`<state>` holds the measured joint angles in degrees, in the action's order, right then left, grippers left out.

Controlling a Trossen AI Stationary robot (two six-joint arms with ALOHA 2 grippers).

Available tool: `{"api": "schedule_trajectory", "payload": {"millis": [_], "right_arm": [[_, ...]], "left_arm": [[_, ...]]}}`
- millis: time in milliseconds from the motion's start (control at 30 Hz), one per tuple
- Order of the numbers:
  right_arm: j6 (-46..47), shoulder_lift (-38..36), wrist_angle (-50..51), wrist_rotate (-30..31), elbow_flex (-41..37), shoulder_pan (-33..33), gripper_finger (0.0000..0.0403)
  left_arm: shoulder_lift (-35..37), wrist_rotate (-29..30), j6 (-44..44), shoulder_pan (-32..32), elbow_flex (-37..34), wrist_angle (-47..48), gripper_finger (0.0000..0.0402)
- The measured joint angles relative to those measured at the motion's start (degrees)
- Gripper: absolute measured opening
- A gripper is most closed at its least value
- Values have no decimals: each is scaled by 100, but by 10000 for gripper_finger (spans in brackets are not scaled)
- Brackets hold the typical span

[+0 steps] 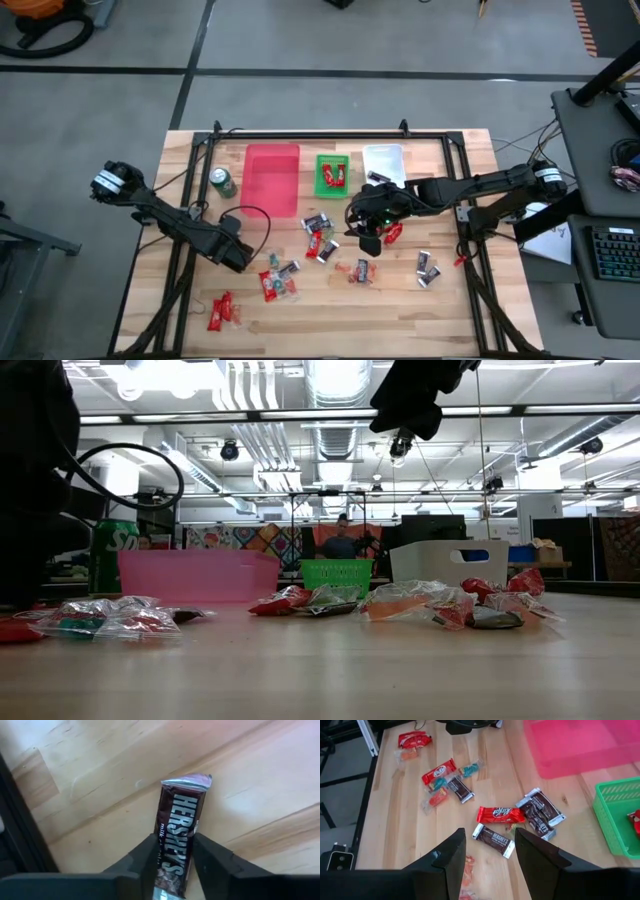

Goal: Sort candy
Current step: Put the brown chocolate into the white bin

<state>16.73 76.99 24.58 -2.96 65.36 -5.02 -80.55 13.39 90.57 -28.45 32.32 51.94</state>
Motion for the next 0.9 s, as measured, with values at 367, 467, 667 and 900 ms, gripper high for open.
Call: {"api": "schedule_trajectory", "payload": {"millis": [367, 467, 667, 900], "right_arm": [[-240, 2, 42, -2, -151, 0, 149], [-240, 2, 14, -2, -310, 0, 148], [-289, 4, -555, -5, -777, -33, 150], [-1020, 129, -2298, -24, -1446, -265, 146]], "left_arm": [[-28, 28, -398, -397, 608, -185, 5], [-28, 104, -483, -572, 829, -247, 2], [-24, 666, -641, -921, 1075, -627, 1], [-27, 1634, -2158, -995, 1104, -3100, 1]]}}
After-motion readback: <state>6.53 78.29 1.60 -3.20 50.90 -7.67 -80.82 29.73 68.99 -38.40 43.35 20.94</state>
